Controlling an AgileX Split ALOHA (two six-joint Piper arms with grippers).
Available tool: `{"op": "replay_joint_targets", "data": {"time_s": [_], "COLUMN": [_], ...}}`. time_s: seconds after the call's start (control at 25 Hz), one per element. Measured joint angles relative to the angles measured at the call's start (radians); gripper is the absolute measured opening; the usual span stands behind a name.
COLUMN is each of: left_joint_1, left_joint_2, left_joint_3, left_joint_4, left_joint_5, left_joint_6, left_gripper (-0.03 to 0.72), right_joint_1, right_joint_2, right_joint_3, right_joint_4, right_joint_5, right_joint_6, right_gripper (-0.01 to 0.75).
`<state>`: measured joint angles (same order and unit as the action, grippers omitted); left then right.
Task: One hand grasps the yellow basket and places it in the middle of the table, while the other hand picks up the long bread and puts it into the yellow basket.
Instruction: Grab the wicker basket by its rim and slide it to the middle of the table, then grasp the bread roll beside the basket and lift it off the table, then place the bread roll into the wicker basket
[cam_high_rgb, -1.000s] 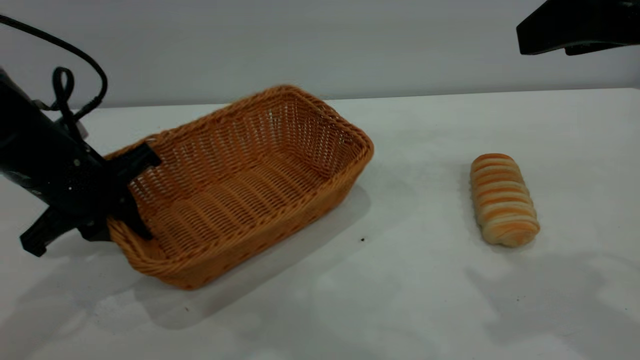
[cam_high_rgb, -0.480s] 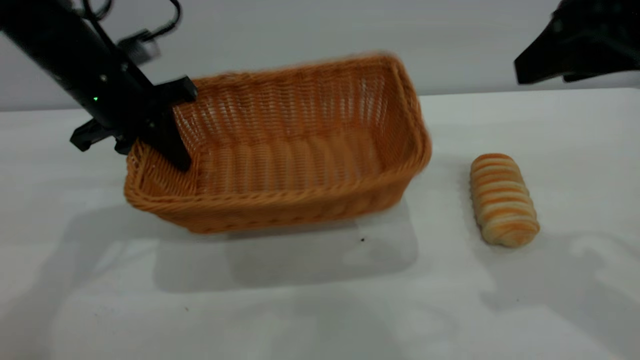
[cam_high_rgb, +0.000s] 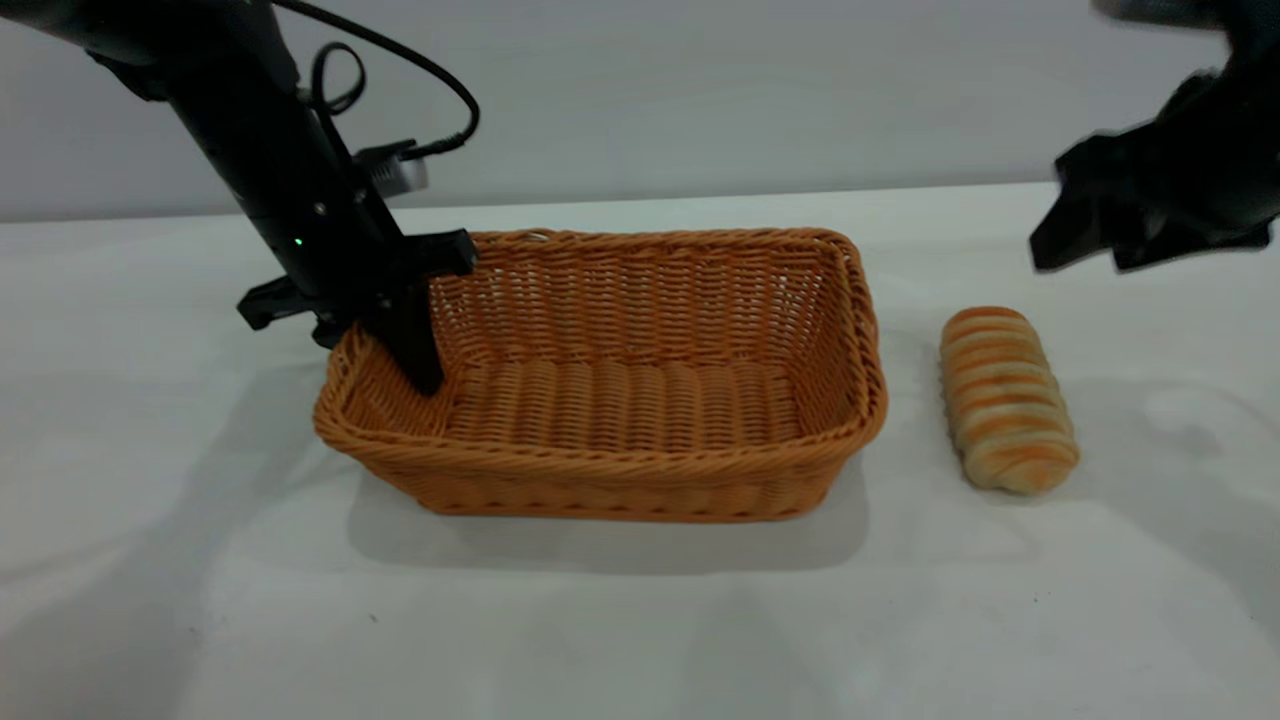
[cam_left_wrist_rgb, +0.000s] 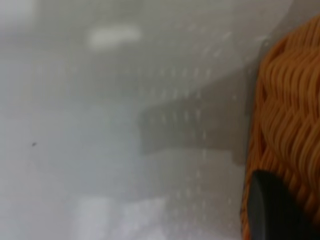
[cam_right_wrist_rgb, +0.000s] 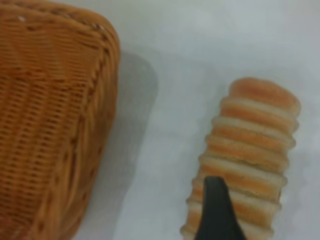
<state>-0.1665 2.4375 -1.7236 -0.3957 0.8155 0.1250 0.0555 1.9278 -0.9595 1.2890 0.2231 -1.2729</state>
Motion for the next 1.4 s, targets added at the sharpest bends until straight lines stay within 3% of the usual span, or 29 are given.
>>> {"op": "replay_joint_targets", "data": {"time_s": [0.08,0.28,0.4,0.48,0.56,0.68,0.76,0.96,1.08,1.2,1.4], "left_joint_1": [-0.005,-0.007,-0.007,-0.007,-0.007,-0.007,-0.007,-0.007,-0.007,-0.007,-0.007], "left_joint_2": [0.0,-0.009,-0.055,-0.108,-0.174,-0.295,-0.373,-0.581,-0.691,-0.783,-0.898], "left_joint_3": [0.0,0.0,0.0,0.0,0.0,0.0,0.0,0.0,0.0,0.0,0.0], "left_joint_4": [-0.002,-0.002,0.021,0.057,0.094,0.13,0.141,0.163,0.189,0.202,0.203], "left_joint_5": [0.002,0.062,0.107,0.136,0.16,0.175,0.191,0.262,0.322,0.352,0.352], "left_joint_6": [0.005,0.008,0.008,0.011,0.011,0.01,0.009,0.01,0.011,0.011,0.011], "left_gripper": [0.216,0.544,0.654,0.667,0.66,0.63,0.61,0.585,0.584,0.584,0.584], "right_joint_1": [0.0,0.0,0.0,0.001,0.001,0.002,-0.013,-0.071,-0.051,0.058,0.311], "right_joint_2": [0.065,0.221,0.28,0.305,0.315,0.315,0.298,0.133,0.009,-0.05,0.018], "right_joint_3": [-0.033,-0.115,-0.148,-0.162,-0.169,-0.169,-0.169,-0.169,-0.169,-0.169,-0.21], "right_joint_4": [0.0,0.0,0.007,0.009,0.009,-0.007,-0.044,-0.265,-0.339,-0.334,-0.253], "right_joint_5": [0.0,0.003,0.032,0.039,0.033,0.034,0.064,0.201,0.289,0.328,0.206], "right_joint_6": [0.0,0.0,0.0,0.0,0.0,0.0,0.006,0.14,0.238,0.247,0.247], "right_gripper": [0.559,0.559,0.559,0.551,0.486,0.187,0.064,0.038,0.038,0.038,0.074]}}
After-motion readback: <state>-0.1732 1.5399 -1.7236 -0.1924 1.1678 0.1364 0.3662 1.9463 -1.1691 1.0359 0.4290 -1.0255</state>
